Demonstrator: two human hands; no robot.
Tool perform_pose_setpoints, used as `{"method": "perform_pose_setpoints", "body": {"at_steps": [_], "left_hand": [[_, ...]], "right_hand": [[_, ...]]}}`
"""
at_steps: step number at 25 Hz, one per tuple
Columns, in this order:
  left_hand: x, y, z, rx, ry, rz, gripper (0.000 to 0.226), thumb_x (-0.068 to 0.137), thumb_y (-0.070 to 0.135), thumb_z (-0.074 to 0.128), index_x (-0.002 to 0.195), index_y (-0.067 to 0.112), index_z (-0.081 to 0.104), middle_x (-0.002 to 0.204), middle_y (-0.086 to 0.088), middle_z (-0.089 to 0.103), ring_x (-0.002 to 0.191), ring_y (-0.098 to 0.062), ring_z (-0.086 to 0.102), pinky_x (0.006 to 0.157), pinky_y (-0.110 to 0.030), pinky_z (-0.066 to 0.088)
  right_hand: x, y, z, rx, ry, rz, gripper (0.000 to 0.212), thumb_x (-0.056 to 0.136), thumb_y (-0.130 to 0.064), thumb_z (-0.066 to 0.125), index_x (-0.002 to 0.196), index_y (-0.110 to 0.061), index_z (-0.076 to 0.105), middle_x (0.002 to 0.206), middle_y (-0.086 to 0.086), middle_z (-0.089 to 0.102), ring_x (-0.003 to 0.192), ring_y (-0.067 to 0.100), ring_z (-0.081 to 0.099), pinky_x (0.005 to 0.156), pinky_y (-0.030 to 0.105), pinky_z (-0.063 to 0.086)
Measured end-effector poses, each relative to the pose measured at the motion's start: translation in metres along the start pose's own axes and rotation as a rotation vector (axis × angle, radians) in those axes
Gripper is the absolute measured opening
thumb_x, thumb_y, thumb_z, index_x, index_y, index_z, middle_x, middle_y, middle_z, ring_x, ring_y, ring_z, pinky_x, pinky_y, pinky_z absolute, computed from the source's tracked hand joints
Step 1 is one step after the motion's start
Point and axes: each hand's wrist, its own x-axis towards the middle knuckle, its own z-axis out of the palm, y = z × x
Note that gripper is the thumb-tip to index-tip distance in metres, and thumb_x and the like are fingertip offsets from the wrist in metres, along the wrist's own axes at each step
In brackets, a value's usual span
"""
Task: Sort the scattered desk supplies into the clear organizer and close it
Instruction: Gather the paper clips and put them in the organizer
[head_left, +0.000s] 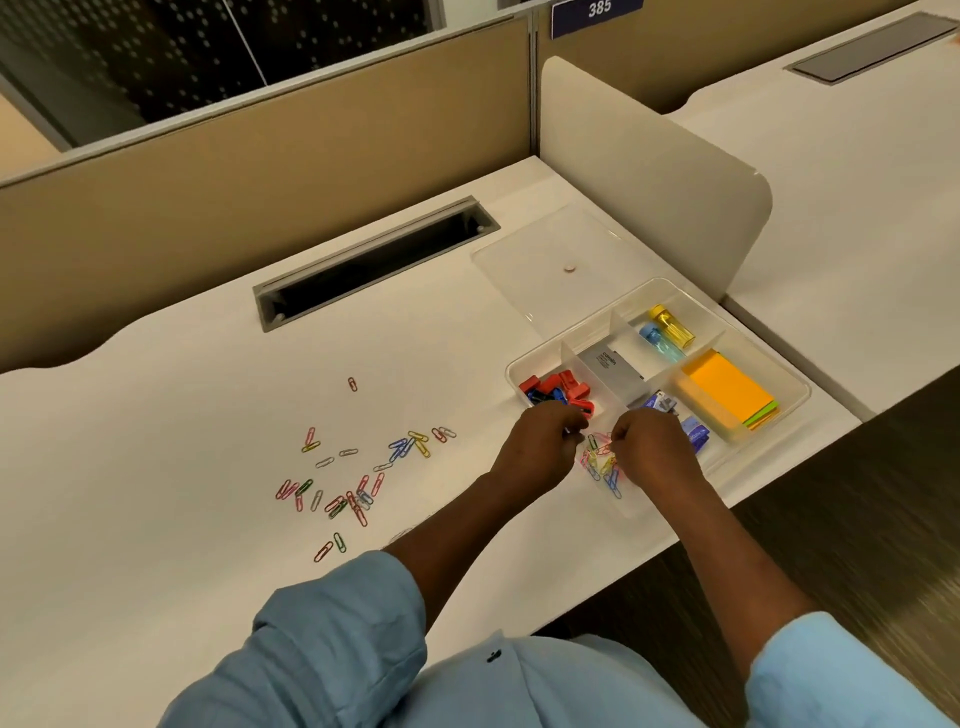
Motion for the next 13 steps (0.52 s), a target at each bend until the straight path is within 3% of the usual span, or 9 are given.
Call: {"method": "perform_pose_setpoints", "body": {"at_steps": [2,5,8,10,13], "left_hand": [[-0.006,-0.009,-0.004,-0.014,0.041,-0.012,0.023,0.088,0.012,0.062,0.11,0.007,0.068,0.115,-0.01,0.066,0.102,-0.021,0.062,0.089,-0.027,0.047],[-0.015,-0.026,-0.016,-0.025,0.128,-0.036,0.017,0.087,0.016,0.062,0.102,0.01,0.069,0.108,-0.007,0.068,0.091,-0.018,0.062,0.076,-0.022,0.045],[-0.028,-0.055,-0.031,-0.047,0.261,-0.122,0.018,0.086,0.02,0.064,0.102,0.013,0.067,0.103,-0.003,0.066,0.091,-0.016,0.061,0.081,-0.026,0.047],[-0.04,-0.083,-0.044,0.027,0.323,-0.229,0.029,0.083,0.026,0.067,0.11,0.015,0.062,0.111,-0.004,0.061,0.104,-0.02,0.056,0.092,-0.03,0.042],[-0.059,-0.129,-0.065,0.271,0.241,-0.583,0.069,0.076,0.043,0.072,0.133,0.018,0.042,0.134,-0.01,0.04,0.124,-0.031,0.039,0.101,-0.041,0.035]], "right_hand": [[-0.006,-0.005,-0.002,0.008,0.015,0.015,0.028,0.083,-0.022,0.07,0.108,-0.008,0.066,0.106,0.012,0.068,0.096,0.024,0.065,0.086,0.034,0.055],[-0.019,-0.019,-0.006,0.103,0.184,-0.083,0.021,0.083,-0.019,0.069,0.102,-0.009,0.068,0.102,0.012,0.069,0.091,0.024,0.065,0.083,0.034,0.055],[-0.034,-0.047,-0.001,0.369,0.3,-0.276,0.017,0.086,-0.019,0.066,0.1,-0.009,0.065,0.104,0.009,0.065,0.095,0.024,0.063,0.085,0.029,0.049],[-0.038,-0.071,0.012,0.449,0.265,-0.466,0.019,0.086,-0.019,0.066,0.103,-0.009,0.064,0.105,0.009,0.063,0.097,0.024,0.061,0.086,0.029,0.047],[-0.039,-0.105,0.05,0.369,0.052,-0.626,0.041,0.089,-0.029,0.062,0.124,-0.009,0.054,0.123,0.01,0.054,0.113,0.024,0.053,0.096,0.031,0.043]]}}
